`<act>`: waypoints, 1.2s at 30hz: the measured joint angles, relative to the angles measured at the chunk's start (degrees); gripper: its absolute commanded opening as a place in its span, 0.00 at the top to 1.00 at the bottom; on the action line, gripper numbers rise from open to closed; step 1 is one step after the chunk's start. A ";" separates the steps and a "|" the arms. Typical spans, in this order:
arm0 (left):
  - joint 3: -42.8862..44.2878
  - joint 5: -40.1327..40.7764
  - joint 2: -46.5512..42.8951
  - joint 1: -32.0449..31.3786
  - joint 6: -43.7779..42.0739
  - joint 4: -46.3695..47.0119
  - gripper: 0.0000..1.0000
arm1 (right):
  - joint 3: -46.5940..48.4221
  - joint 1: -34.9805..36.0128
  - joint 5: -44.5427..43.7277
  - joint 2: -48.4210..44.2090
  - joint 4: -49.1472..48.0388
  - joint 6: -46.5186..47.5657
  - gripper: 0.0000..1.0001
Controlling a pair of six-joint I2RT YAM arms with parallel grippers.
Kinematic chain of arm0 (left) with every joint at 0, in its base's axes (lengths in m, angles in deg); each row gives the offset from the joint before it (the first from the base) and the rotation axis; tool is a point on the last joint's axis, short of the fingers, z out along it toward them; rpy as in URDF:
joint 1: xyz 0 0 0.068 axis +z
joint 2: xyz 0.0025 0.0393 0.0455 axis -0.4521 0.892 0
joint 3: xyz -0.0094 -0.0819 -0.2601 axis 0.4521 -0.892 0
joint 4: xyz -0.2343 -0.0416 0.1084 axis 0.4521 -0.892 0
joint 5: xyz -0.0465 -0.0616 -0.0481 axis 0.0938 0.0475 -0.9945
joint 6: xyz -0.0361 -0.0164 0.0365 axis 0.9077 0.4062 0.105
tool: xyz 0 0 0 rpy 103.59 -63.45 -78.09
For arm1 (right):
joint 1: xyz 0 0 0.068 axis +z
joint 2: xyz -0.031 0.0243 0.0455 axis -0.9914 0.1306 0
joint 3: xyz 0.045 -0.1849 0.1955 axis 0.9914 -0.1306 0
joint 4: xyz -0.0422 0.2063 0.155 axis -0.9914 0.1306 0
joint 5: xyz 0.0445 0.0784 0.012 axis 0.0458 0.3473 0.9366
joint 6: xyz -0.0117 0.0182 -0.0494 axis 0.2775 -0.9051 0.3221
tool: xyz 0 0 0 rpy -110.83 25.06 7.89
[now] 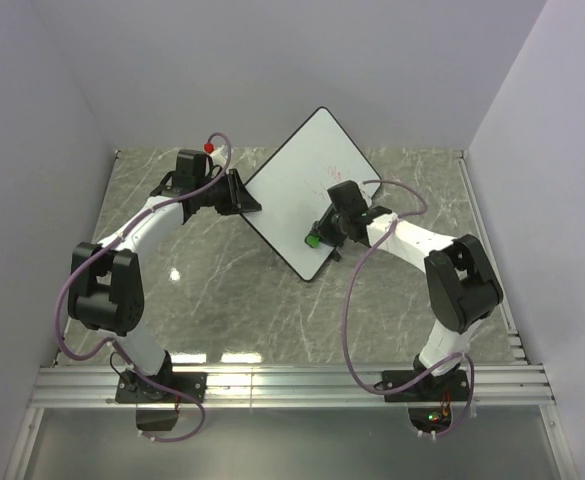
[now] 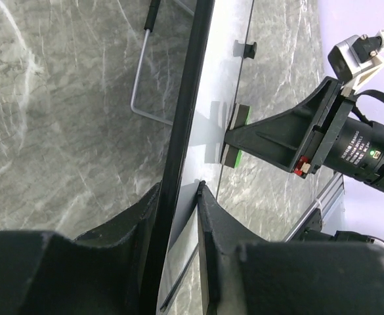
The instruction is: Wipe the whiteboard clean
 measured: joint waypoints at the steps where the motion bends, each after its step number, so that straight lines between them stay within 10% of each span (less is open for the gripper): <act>1: 0.00 0.02 0.00 0.00 0.00 0.00 1.00 | 0.00 -0.02 0.00 0.02 0.28 0.00 1.00; 18: 0.11 -0.13 -0.17 -0.07 -0.31 -0.74 1.00 | 38.73 -4.74 -1.33 19.23 12.74 4.24 1.00; 36: -0.85 0.02 -0.74 -0.17 -0.13 -0.44 1.00 | 16.63 9.42 1.60 4.74 7.10 3.06 1.00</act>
